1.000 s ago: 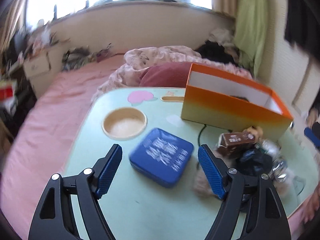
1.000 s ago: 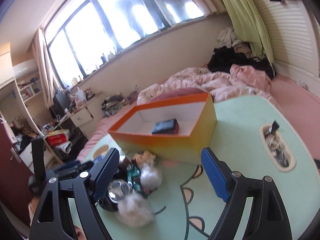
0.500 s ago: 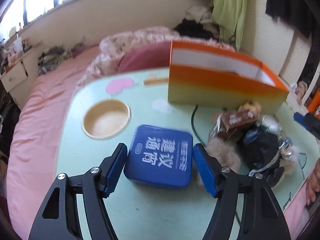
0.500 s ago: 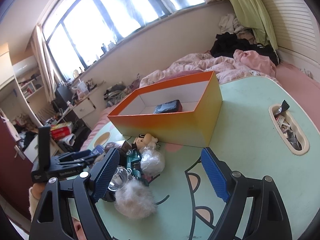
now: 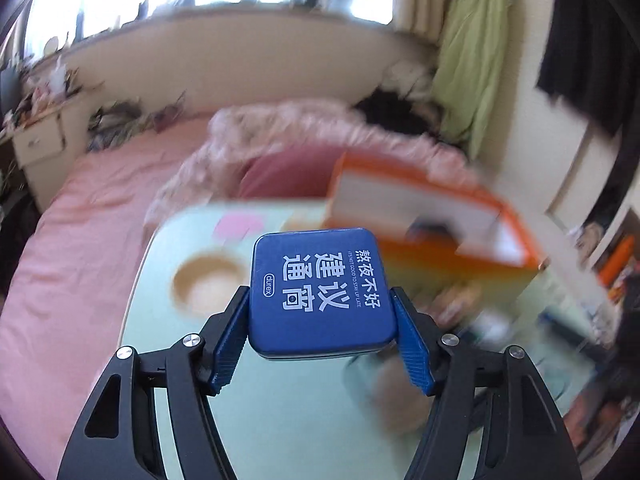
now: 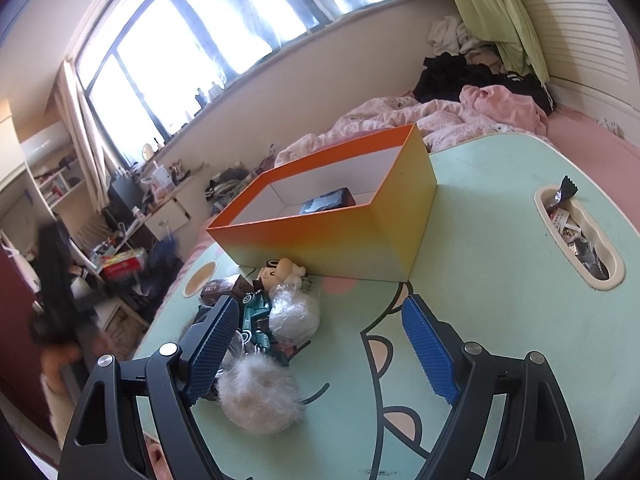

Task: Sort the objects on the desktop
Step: 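Lower the blue printed tin into the orange box and open the left gripper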

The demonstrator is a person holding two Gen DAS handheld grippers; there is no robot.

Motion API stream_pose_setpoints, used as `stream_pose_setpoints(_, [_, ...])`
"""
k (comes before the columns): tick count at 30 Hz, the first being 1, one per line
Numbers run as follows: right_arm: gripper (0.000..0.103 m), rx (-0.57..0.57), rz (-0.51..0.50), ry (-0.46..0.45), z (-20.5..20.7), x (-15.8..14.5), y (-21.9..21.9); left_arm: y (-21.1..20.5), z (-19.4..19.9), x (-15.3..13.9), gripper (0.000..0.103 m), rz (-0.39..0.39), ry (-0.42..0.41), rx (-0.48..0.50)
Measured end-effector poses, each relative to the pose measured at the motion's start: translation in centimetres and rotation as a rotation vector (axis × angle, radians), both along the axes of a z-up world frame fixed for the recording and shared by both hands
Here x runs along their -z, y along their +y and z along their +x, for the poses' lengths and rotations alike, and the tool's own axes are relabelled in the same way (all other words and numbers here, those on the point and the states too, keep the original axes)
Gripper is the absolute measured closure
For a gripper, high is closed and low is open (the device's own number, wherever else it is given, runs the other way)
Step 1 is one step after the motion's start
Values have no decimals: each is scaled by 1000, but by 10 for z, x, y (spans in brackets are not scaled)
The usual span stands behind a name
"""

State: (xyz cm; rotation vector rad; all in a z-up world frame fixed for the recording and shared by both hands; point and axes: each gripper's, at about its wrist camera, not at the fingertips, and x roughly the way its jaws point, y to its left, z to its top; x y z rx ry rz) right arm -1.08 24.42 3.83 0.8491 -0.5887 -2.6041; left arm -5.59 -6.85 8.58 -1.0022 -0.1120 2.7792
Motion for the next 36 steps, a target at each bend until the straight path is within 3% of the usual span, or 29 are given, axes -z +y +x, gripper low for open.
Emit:
stream_pose_setpoints(3, [19, -7, 12, -8, -1, 2, -2, 34, -29, -22, 35, 7, 15, 38])
stream_pose_setpoints(6, [19, -3, 10, -11, 0, 4, 0, 61, -73, -19, 35, 19, 0, 62])
stream_pose_setpoints(10, [19, 6, -6, -14, 1, 6, 6, 69, -108, 14, 34, -128, -112, -45])
stream_pose_setpoints(17, [18, 38, 27, 2, -15, -20, 4, 50, -68, 29, 34, -160, -29, -86])
stream_pose_setpoints(23, [18, 41, 36, -40, -43, -41, -4, 34, -42, 31, 34, -89, 36, -116])
stream_pose_setpoints(27, [18, 24, 124, 5, -22, -35, -18, 23, -44, 28, 34, -30, 34, -100])
stream_pose_setpoints(30, [17, 6, 233, 35, 2, -28, -30, 17, -21, 21, 34, 29, 48, -91])
stream_pose_setpoints(33, [6, -13, 323, 58, 26, -19, -38, 20, 25, 21, 33, 20, 40, -58])
stream_pose_setpoints(36, [3, -66, 341, 72, 44, -11, -40, 27, 64, 36, 21, -20, 18, -28])
